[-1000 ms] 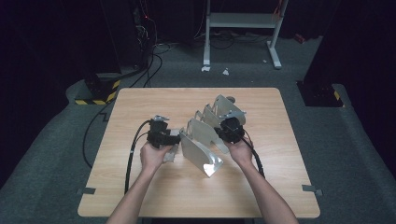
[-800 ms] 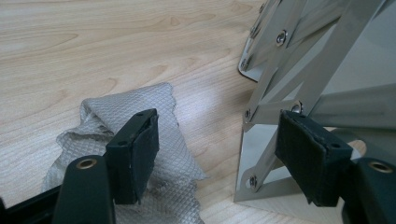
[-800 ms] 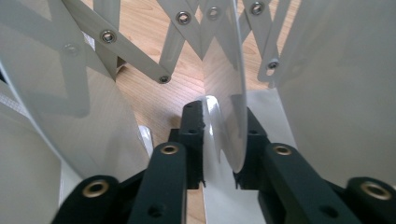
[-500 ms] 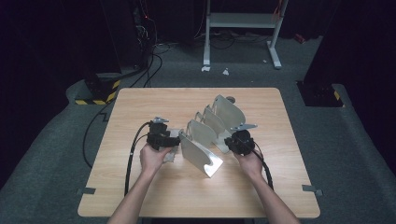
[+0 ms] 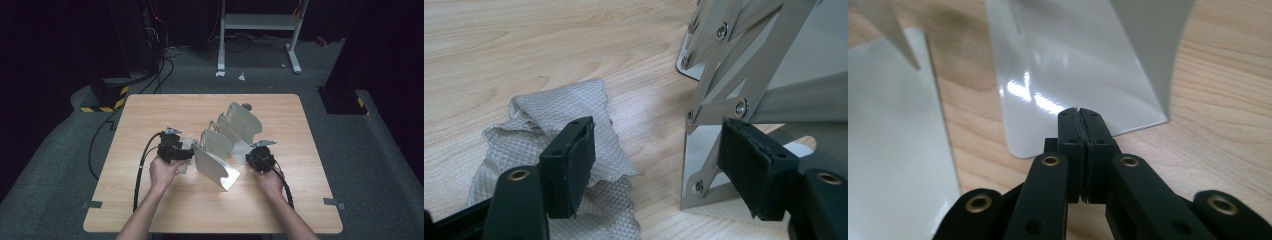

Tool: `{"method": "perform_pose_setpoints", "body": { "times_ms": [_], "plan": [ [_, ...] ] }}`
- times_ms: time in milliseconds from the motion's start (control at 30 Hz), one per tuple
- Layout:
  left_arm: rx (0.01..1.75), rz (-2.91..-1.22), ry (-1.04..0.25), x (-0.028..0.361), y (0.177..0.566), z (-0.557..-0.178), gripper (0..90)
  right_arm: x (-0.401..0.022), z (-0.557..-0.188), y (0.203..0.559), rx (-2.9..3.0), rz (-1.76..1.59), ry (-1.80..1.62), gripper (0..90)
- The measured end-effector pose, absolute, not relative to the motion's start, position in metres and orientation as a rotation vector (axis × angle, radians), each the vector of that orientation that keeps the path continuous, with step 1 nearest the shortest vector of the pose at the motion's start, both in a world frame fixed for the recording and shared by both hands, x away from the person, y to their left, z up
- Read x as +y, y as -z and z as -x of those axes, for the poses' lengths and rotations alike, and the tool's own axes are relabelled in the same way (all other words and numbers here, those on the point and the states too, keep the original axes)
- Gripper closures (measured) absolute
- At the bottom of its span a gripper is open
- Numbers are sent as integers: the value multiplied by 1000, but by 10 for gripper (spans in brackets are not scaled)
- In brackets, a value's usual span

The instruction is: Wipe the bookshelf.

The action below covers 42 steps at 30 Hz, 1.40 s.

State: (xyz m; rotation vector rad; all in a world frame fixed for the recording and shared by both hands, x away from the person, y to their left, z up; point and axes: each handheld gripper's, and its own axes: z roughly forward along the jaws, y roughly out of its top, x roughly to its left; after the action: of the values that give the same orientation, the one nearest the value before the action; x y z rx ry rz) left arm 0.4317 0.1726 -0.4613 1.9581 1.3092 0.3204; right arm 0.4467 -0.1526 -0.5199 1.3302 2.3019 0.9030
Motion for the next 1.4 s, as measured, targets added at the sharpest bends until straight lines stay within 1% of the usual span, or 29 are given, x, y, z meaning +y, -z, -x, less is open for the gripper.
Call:
{"method": "perform_pose_setpoints", "body": {
  "times_ms": [333, 567, 633, 1400],
  "plan": [
    [1295, -1946, -305, 170, 463, -423, 313, -152, -461, 519, 2283, -1340, -879, 900],
    [1282, -1962, -330, 166, 462, -416, 312, -147, -468, 518, 2274, -1344, -846, 900],
    [1281, -1960, -320, 165, 462, -414, 312, -146, -471, 518, 2273, -1343, -839, 899],
    [1278, -1945, -318, 155, 463, -400, 313, -143, -479, 518, 2261, -1365, -836, 898]
  ]
}}
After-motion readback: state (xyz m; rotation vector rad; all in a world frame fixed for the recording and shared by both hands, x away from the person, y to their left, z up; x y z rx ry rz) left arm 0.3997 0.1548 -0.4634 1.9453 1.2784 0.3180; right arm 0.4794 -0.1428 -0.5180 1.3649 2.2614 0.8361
